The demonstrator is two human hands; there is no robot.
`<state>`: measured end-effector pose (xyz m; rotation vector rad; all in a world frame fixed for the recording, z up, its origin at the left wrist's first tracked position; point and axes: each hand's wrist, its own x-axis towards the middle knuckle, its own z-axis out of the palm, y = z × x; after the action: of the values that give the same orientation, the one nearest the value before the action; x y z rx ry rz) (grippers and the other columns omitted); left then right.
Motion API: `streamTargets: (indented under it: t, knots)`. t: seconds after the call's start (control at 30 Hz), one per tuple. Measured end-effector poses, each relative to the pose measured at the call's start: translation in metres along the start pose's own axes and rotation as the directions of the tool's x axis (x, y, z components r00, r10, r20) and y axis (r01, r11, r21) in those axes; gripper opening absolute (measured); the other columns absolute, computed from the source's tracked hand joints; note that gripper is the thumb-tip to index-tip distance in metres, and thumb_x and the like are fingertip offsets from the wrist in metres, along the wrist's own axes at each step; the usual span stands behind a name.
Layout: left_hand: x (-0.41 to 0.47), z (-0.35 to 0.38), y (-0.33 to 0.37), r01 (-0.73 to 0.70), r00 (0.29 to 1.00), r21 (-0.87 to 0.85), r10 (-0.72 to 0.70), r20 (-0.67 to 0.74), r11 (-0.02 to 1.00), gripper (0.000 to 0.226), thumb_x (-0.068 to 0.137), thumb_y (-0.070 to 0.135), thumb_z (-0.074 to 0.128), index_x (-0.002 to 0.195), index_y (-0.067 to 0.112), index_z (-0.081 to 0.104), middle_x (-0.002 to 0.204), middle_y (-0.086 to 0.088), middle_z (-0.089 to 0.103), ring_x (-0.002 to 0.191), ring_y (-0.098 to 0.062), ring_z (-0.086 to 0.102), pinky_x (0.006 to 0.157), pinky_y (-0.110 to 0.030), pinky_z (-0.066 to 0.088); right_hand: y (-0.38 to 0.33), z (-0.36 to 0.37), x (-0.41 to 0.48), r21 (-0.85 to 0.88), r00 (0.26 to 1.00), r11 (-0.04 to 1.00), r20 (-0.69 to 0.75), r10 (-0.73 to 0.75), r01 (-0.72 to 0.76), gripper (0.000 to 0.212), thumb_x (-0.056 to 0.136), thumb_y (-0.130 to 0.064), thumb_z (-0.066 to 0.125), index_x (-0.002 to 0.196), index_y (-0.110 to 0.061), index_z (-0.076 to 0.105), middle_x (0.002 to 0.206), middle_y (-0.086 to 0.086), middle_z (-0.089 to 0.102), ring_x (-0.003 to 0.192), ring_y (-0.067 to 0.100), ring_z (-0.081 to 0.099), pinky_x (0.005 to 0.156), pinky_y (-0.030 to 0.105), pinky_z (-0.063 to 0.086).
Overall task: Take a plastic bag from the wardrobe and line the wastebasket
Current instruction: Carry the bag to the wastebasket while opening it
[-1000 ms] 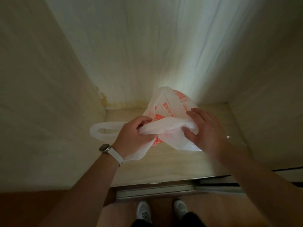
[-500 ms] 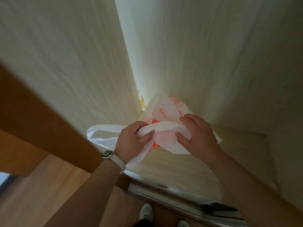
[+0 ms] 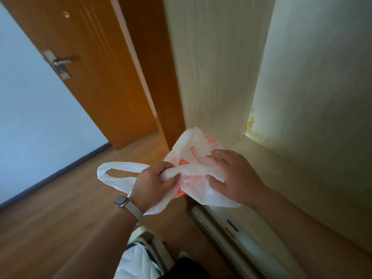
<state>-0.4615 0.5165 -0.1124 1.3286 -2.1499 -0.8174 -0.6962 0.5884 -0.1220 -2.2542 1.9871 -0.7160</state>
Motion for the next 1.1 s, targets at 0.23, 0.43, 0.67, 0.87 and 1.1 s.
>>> streamTargets:
  t: [0.23,0.43,0.67,0.87,1.1]
  knots:
    - [-0.045,-0.06,-0.065,0.104,0.965,0.101,-0.076,-0.25,0.989,0.023,0.074,0.054,0.06,0.09,0.037,0.063,0.079,0.02,0.066,0.073,-0.005,0.06,0.062,-0.03,0.051,-0.071,0.042,0.059,0.025,0.955,0.976,0.2,-0.218,0.217,0.052,0.089,-0.055,0.034,0.128,-0.024,0.047,0.135,-0.003,0.049,0.123,0.02,0.045,0.104,0.041,0.039]
    - [-0.053,-0.107,-0.118,0.245,0.912,0.067,-0.207,-0.354,0.967,0.012,0.078,0.037,0.071,0.088,0.035,0.065,0.078,0.018,0.066,0.072,-0.004,0.062,0.062,-0.03,0.053,-0.121,0.086,0.111,0.074,0.891,0.938,0.293,-0.346,0.339,0.047,0.092,-0.053,0.039,0.133,-0.03,0.04,0.141,-0.008,0.042,0.13,0.016,0.036,0.107,0.039,0.033]
    - [-0.02,-0.149,-0.184,0.325,0.838,-0.025,-0.3,-0.455,0.945,0.014,0.076,0.035,0.075,0.086,0.035,0.065,0.078,0.02,0.066,0.073,-0.004,0.062,0.064,-0.031,0.054,-0.158,0.133,0.187,0.082,0.851,0.923,0.363,-0.38,0.377,0.049,0.093,-0.056,0.043,0.136,-0.034,0.032,0.144,-0.012,0.039,0.131,0.012,0.036,0.108,0.034,0.03]
    - [0.0,-0.186,-0.246,0.366,0.76,-0.113,-0.367,-0.537,0.924,0.018,0.075,0.044,0.069,0.088,0.033,0.066,0.079,0.017,0.066,0.075,-0.004,0.061,0.064,-0.025,0.051,-0.204,0.178,0.262,0.089,0.753,0.86,0.443,-0.486,0.503,0.053,0.095,-0.052,0.042,0.142,-0.032,0.027,0.149,-0.012,0.032,0.135,0.012,0.031,0.111,0.032,0.027]
    - [-0.01,-0.231,-0.266,0.365,0.619,-0.265,-0.445,-0.647,0.893,0.015,0.078,0.015,0.074,0.085,0.028,0.068,0.077,0.013,0.068,0.074,-0.005,0.062,0.061,-0.014,0.047,-0.261,0.221,0.303,0.221,0.723,0.826,0.401,-0.562,0.519,0.051,0.091,-0.043,0.056,0.137,-0.026,0.04,0.138,-0.007,0.048,0.127,0.014,0.043,0.108,0.034,0.037]
